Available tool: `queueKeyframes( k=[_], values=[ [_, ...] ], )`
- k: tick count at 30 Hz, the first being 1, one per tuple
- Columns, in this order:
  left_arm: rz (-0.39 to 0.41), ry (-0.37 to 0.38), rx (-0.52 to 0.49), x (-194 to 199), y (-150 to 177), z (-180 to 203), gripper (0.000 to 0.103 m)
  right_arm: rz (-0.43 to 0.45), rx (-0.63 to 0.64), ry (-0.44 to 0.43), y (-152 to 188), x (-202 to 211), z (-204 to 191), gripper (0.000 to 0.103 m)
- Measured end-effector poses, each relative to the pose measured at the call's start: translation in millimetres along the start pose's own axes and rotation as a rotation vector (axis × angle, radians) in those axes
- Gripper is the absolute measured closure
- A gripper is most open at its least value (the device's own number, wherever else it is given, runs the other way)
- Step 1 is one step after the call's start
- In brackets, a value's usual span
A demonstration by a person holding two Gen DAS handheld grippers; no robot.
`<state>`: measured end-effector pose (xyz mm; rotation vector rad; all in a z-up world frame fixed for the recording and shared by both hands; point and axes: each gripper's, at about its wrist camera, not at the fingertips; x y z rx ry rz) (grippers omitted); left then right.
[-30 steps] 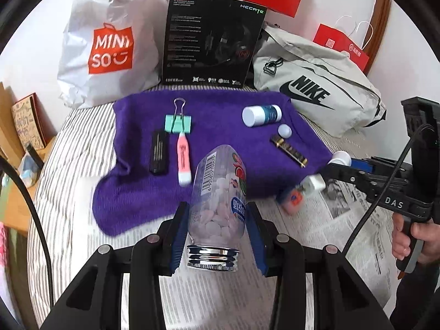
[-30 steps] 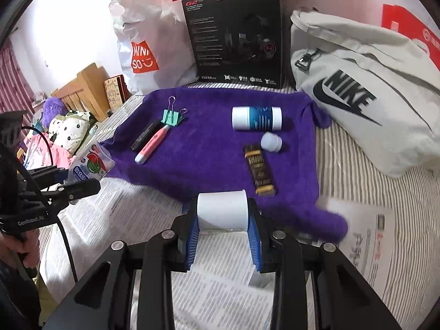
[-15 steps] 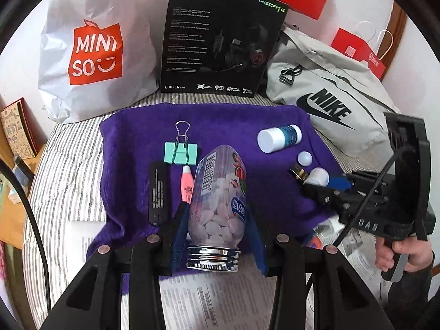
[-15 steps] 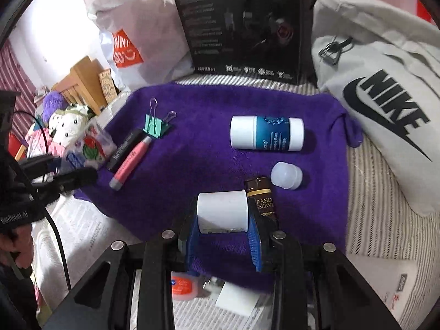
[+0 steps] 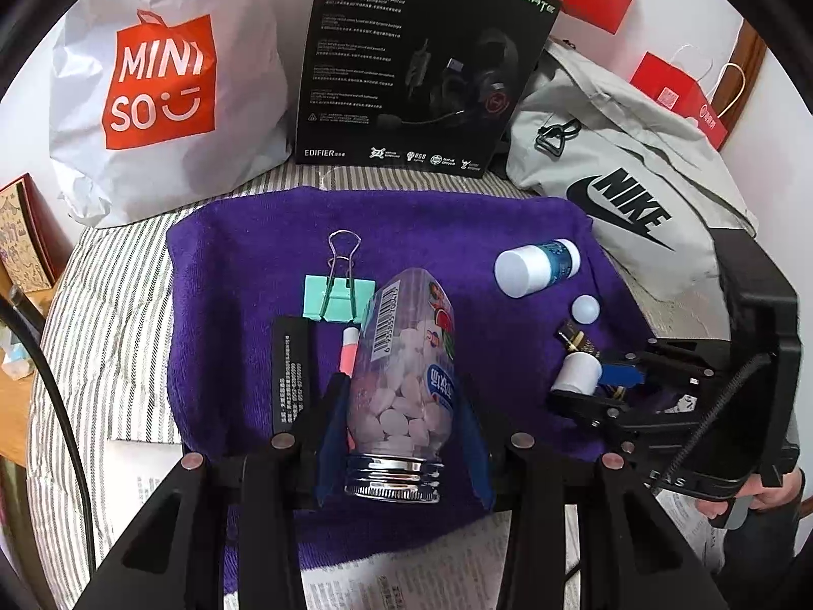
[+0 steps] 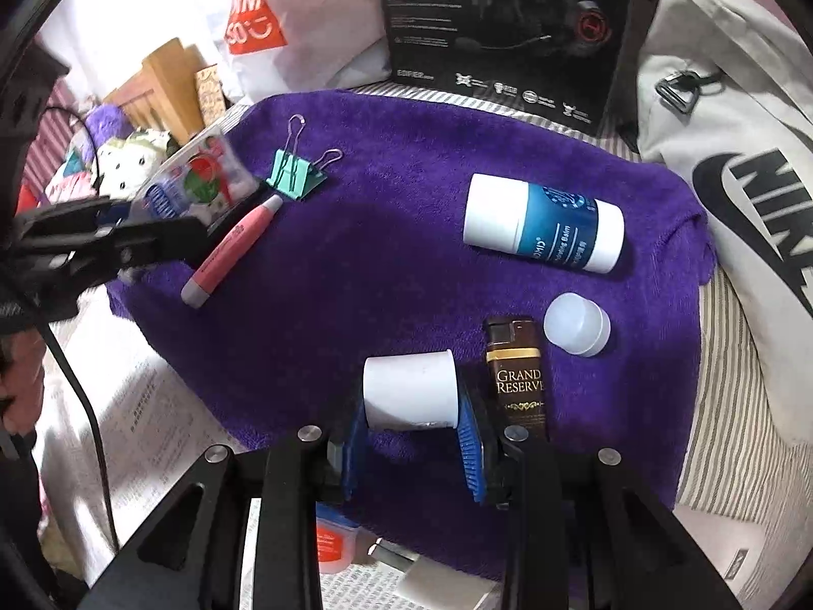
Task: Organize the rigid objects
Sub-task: 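Lower the pill bottle beside the clip and open the left tool while the right tool releases the tape roll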
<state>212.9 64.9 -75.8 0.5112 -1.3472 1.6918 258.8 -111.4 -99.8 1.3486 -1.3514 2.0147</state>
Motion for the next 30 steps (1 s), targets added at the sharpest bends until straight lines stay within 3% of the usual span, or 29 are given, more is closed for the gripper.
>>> queueKeyframes(
  k=[10, 14, 17, 24, 30],
  values=[
    [-0.026, -0.027, -0.002, -17, -10, -5, 0.064, -0.013, 0.043, -0.05, -1, 0, 4, 0.069],
    [-0.029, -0.023, 0.002, -26, -16, -4, 0.064, -0.028, 0.073, -0.077, -2, 0, 2, 0.058],
    [-0.031, -0.014, 0.004, -32, -21, -3, 0.064, -0.036, 0.079, -0.088, -3, -1, 2, 0.058],
    [-0.034, -0.024, -0.004, -54, -30, 0, 0.064, -0.039, 0.041, -0.078, 1, 4, 10, 0.054],
    [-0.017, -0.089, -0.06, -70, -29, 6, 0.064, -0.015, -0.025, -0.076, 12, 20, 22, 0.053]
  ],
)
Point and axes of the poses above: each gripper's, at about its wrist camera, not at the fingertips, and x roughly against the way its jaws point, z to its right, y to its underside, and after that the axes turned 10 degrees about y, right-handed
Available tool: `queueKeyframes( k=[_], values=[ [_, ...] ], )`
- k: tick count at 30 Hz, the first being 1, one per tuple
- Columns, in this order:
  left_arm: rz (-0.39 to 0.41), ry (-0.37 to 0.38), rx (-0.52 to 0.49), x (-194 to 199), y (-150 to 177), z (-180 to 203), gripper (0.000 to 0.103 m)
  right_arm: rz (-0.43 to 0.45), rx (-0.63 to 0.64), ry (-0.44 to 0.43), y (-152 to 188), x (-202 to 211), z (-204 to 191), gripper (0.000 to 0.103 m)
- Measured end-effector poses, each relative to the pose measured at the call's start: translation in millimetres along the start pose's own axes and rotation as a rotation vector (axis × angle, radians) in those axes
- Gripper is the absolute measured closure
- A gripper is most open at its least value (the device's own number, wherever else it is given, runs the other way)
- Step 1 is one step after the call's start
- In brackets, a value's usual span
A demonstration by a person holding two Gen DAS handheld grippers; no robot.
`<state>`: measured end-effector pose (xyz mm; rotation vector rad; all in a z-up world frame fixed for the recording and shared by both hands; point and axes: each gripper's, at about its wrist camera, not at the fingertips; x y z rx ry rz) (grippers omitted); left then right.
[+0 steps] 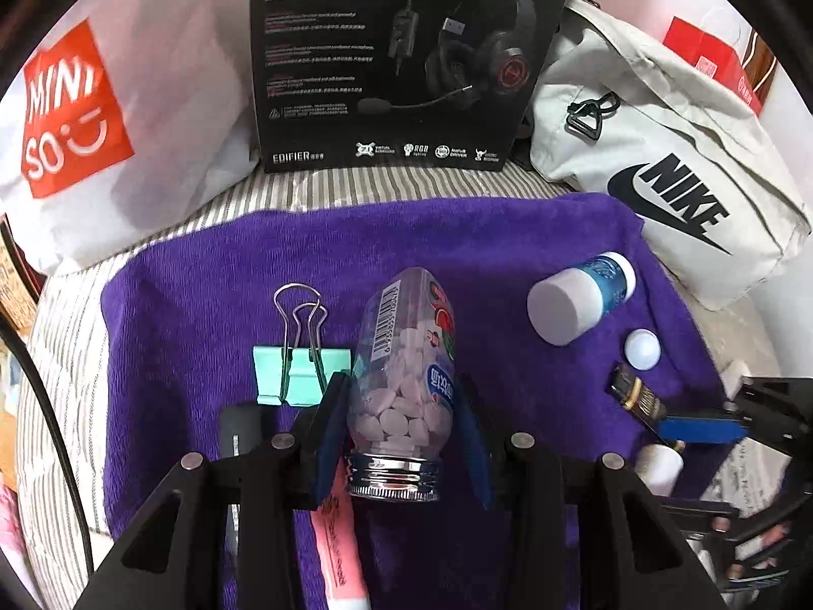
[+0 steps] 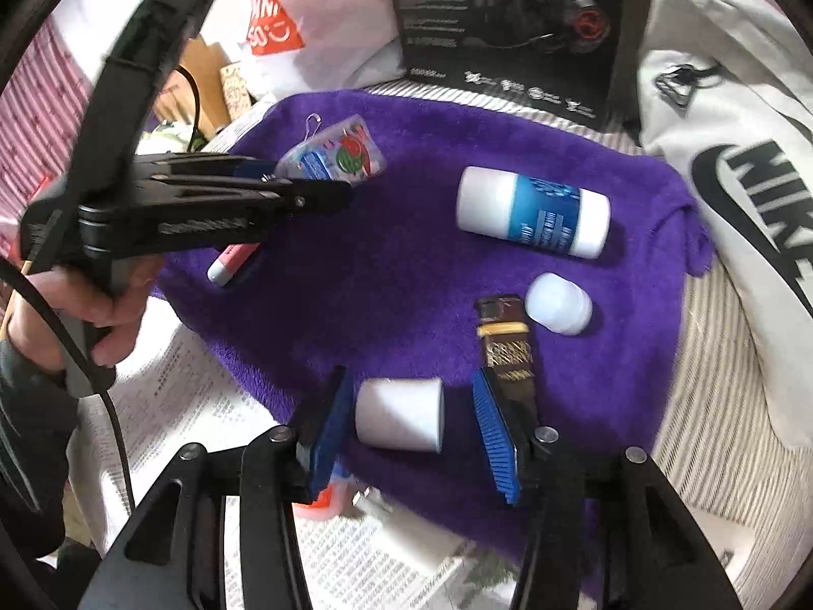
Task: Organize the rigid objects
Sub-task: 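Lower the pill bottle beside the clip and open the left tool while the right tool releases the tape roll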
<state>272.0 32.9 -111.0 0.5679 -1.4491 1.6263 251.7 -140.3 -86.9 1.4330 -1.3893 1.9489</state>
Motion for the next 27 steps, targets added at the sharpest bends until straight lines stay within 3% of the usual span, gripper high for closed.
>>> queueKeyframes(
  k=[3, 11, 21, 27],
  values=[
    [-0.005, -0.036, -0.037, -5, 0, 6, 0.064, 0.025, -0.092, -0.056, 7, 12, 13, 0.053],
    [-0.014, -0.12, -0.118, -10, 9, 22, 0.064, 0.093, -0.252, -0.032, 43, 49, 36, 0.053],
    [-0.034, -0.168, -0.145, -13, 8, 33, 0.063, 0.127, -0.308, -0.007, 88, 88, 41, 0.052],
    [-0.067, -0.18, -0.151, -7, 14, 39, 0.055, 0.129, -0.32, -0.032, 91, 86, 43, 0.052]
  ],
)
Point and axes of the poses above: each gripper's, at about its wrist camera, not at the fingertips, and x roughly against the way its jaws point, z to its right, y to its underside, and after that the axes turned 10 degrees about y, right-handed
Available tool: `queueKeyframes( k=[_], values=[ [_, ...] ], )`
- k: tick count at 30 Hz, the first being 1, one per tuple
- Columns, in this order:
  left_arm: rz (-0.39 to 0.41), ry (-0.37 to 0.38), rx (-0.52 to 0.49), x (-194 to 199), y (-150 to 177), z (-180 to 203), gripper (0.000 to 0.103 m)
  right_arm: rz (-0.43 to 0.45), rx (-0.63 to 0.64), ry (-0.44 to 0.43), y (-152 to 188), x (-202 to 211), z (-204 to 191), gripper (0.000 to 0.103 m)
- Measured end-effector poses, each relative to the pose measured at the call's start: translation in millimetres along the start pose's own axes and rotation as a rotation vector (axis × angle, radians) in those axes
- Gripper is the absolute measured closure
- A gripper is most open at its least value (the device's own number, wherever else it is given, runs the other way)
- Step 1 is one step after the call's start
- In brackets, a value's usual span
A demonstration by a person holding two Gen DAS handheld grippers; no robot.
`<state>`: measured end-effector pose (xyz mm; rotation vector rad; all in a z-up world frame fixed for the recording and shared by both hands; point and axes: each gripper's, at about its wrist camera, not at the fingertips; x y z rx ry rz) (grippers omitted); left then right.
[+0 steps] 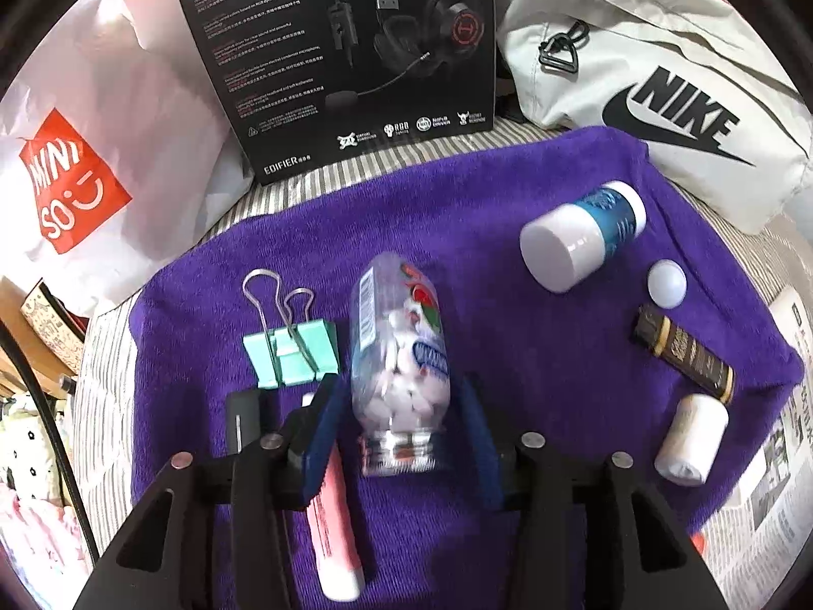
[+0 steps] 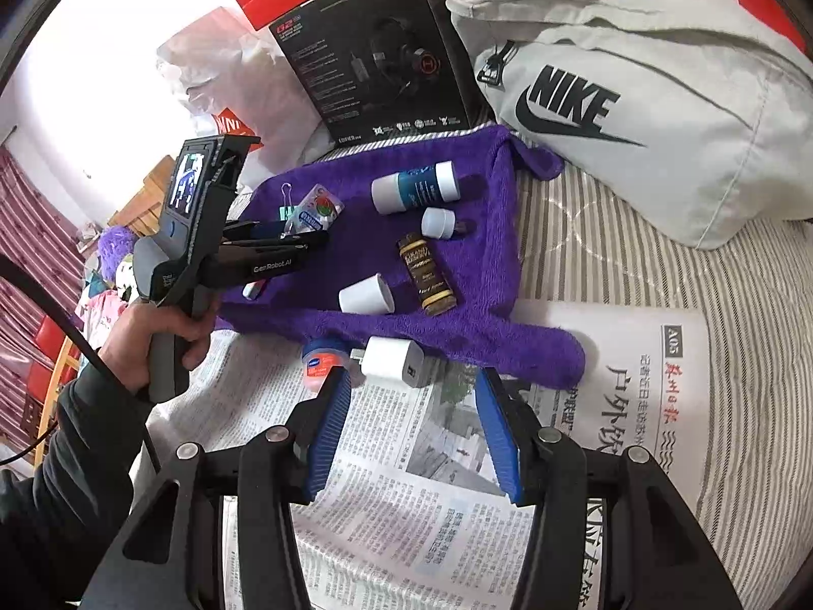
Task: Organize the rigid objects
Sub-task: 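Lower the pill bottle beside the clip and open the left tool while the right tool releases the tape roll, then withdraw both tools toward the Vaseline jar and white USB charger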
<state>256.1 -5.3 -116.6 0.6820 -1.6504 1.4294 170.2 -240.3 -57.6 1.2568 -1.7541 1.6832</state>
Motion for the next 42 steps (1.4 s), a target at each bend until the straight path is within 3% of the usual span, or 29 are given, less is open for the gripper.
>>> queueKeyframes(
  k=[6, 8, 10, 13, 18, 23, 33, 42],
  values=[
    [0.017, 0.032, 0.009, 23, 10, 7, 0.052, 0.008, -0.026, -0.007, 6, 9, 3, 0.052],
    [0.043, 0.05, 0.009, 39, 12, 11, 0.048, 0.014, -0.018, -0.006, 11, 15, 0, 0.052],
    [0.082, 0.085, 0.011, 59, 18, 16, 0.037, 0.011, -0.01, 0.008, 16, 17, -3, 0.052],
    [0.111, 0.178, 0.011, 85, 33, 29, 0.035, 0.016, -0.014, 0.034, 25, 21, -6, 0.052],
    [0.102, 0.212, 0.029, 101, 59, 55, 0.035, 0.051, -0.043, 0.103, 41, 33, -3, 0.052],
    [0.076, 0.202, 0.069, 90, 70, 76, 0.035, 0.068, -0.062, 0.147, 57, 42, 2, 0.051],
    [0.032, 0.095, 0.166, 53, 70, 99, 0.036, 0.046, -0.077, 0.09, 77, 41, 11, 0.051],
    [0.038, 0.04, 0.193, 47, 82, 80, 0.034, 0.021, -0.065, 0.068, 83, 28, 19, 0.051]
  ],
)
Point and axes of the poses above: each gripper's, at about its wrist camera, not at the fingertips, and x roughly against the way its jaws point, z to its right, y to its underside, and after that the axes turned 10 degrees about y, right-handed
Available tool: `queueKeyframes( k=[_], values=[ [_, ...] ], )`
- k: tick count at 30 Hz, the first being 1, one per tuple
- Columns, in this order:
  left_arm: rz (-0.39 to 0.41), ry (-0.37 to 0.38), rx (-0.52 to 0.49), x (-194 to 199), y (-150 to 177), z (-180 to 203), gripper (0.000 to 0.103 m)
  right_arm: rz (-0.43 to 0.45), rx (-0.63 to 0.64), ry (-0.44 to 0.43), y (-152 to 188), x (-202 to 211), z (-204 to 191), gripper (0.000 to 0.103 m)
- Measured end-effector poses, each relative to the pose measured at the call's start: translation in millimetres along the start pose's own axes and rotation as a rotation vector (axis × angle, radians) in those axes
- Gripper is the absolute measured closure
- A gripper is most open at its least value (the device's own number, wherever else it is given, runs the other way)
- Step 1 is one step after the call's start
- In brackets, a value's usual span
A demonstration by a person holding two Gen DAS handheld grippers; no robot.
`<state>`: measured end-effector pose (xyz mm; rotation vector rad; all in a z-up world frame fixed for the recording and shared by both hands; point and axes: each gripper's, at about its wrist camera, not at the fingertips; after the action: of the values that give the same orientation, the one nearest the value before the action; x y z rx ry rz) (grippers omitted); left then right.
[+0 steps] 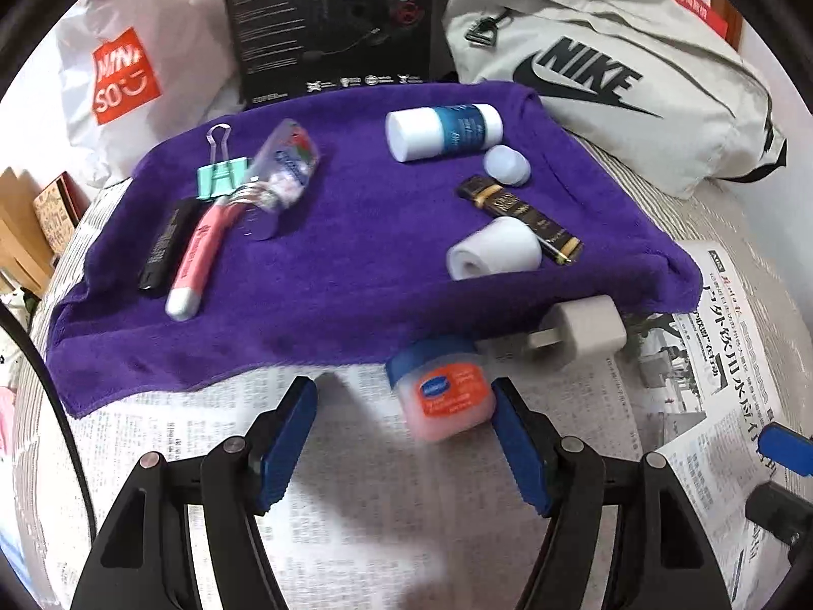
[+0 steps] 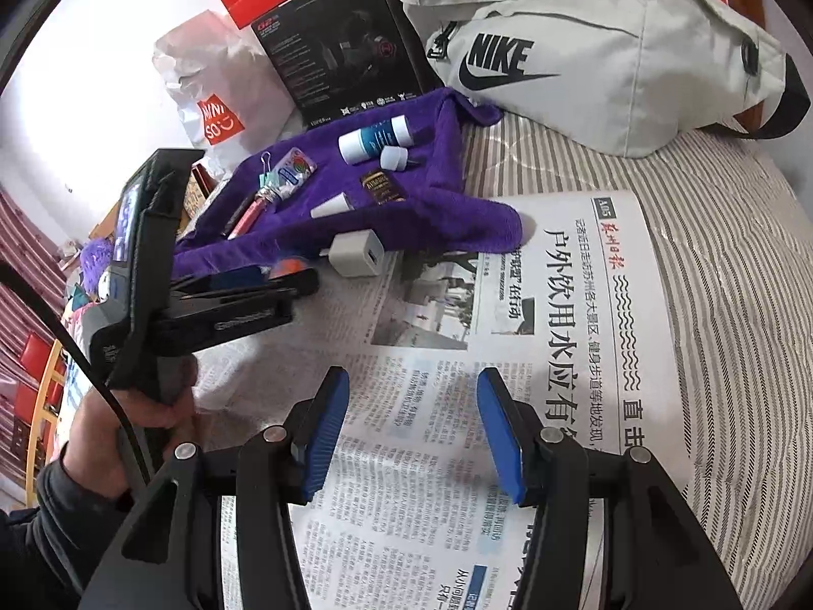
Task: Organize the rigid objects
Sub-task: 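Withdraw both tools toward the Vaseline jar and white USB charger, then grasp the Vaseline jar with the left tool while the right tool grasps the white USB charger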
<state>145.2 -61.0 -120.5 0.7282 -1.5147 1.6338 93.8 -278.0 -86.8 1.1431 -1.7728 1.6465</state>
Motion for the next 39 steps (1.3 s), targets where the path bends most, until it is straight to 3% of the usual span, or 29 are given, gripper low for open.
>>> queueKeyframes(
  k=[11, 12, 15, 26, 29, 31, 39],
  values=[
    [-0.006, 0.0, 0.011, -5, -6, 4, 0.037, -0.012, 0.006, -0.006, -10, -12, -7, 0.051],
    [-0.002, 0.004, 0.0, -4, -5, 4, 0.041, -0.011, 0.008, -0.006, -10, -12, -8, 0.051],
    [0.008, 0.015, -0.007, 1, -4, -3, 0.067, -0.003, 0.006, -0.007, -15, -14, -13, 0.051],
    [0.007, 0.044, 0.08, 31, 22, -65, 0.067, 0.052, 0.019, 0.056, -50, -50, -63, 0.05],
    [0.006, 0.045, 0.05, 31, 24, -63, 0.067, 0.023, 0.016, 0.107, -55, -68, -70, 0.05],
    [0.007, 0.028, 0.018, 30, 25, -60, 0.067, 0.013, 0.0, 0.095, -58, -77, -72, 0.05],
    [0.026, 0.04, -0.003, 33, 29, -61, 0.067, 0.038, -0.002, 0.167, -64, -92, -85, 0.05]
  ],
)
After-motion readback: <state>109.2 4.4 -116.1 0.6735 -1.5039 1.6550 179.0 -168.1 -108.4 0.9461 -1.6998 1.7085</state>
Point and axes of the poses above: each gripper's, at about its wrist camera, not at the fingertips, and x roughly against the way its jaws point, z to its right, y to its underside, and after that the axes turned 10 degrees about y, right-handed
